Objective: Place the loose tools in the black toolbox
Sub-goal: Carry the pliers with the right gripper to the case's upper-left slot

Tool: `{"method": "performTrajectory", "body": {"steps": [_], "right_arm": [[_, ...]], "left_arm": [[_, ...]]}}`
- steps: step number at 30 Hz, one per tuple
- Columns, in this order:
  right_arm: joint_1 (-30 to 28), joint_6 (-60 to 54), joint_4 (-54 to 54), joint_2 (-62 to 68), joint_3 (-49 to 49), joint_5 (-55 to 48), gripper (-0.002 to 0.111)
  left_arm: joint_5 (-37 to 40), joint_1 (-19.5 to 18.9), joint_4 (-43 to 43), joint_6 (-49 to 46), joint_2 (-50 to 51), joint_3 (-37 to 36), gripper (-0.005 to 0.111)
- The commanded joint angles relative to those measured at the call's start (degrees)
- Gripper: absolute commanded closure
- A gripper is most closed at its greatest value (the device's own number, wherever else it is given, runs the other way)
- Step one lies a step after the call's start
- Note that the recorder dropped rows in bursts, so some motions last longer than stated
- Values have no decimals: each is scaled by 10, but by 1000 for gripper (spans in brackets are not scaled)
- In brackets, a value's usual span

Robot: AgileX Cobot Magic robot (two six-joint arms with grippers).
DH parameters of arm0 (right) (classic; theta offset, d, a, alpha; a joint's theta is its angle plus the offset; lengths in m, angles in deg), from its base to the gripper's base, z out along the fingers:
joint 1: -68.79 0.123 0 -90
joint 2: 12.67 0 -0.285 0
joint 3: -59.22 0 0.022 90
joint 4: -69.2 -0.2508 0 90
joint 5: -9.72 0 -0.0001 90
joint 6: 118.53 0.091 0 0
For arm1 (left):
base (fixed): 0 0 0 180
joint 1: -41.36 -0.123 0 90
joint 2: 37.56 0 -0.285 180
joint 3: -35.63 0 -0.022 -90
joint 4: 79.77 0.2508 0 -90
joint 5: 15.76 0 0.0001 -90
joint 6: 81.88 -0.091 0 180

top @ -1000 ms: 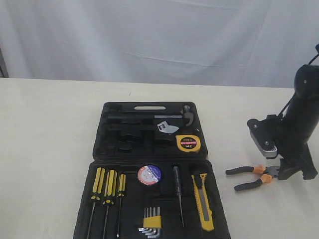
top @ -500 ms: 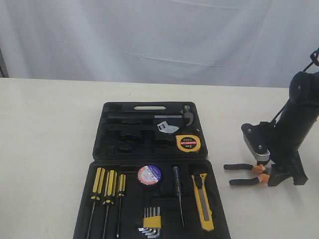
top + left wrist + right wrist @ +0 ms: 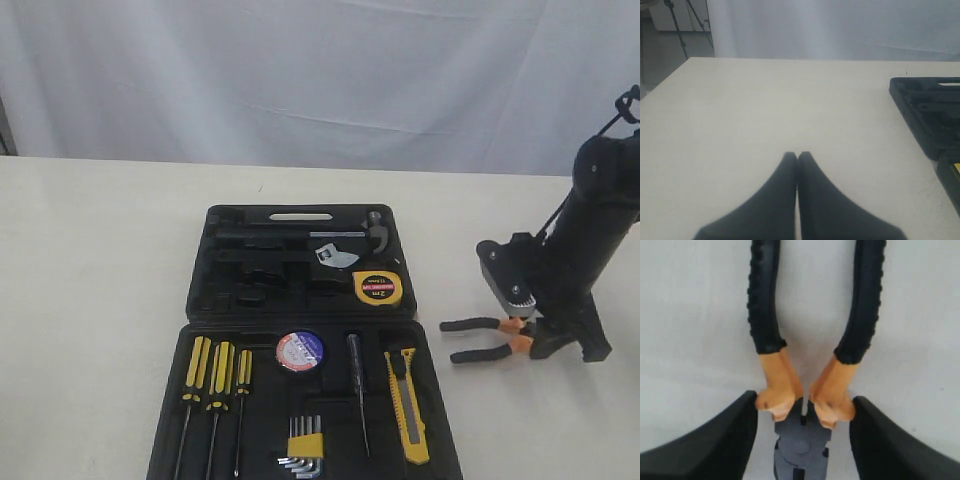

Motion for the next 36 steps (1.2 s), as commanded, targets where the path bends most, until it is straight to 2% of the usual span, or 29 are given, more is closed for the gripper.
{"method": "performTrajectory", "body": {"steps": [1,5,12,25,30,36], "right_arm": [[2,2,-1,-65,-6,-2,108],[30,41,18,-111,-25,-15,108],[131,108,32,-113,-124,-78,108],[290,209,26,53,-349,-136,108],[325,229,25,114,-415,-141,109],[335,257,12,180,-483,-146,109]], "left_arm": [[-3,3,0,3,-1,-1,107],[-3,3,0,3,-1,-1,107],[-3,3,0,3,-1,-1,107],[-3,3,0,3,-1,-1,107],[-3,3,0,3,-1,-1,107],[-3,3,0,3,-1,-1,107]]}}
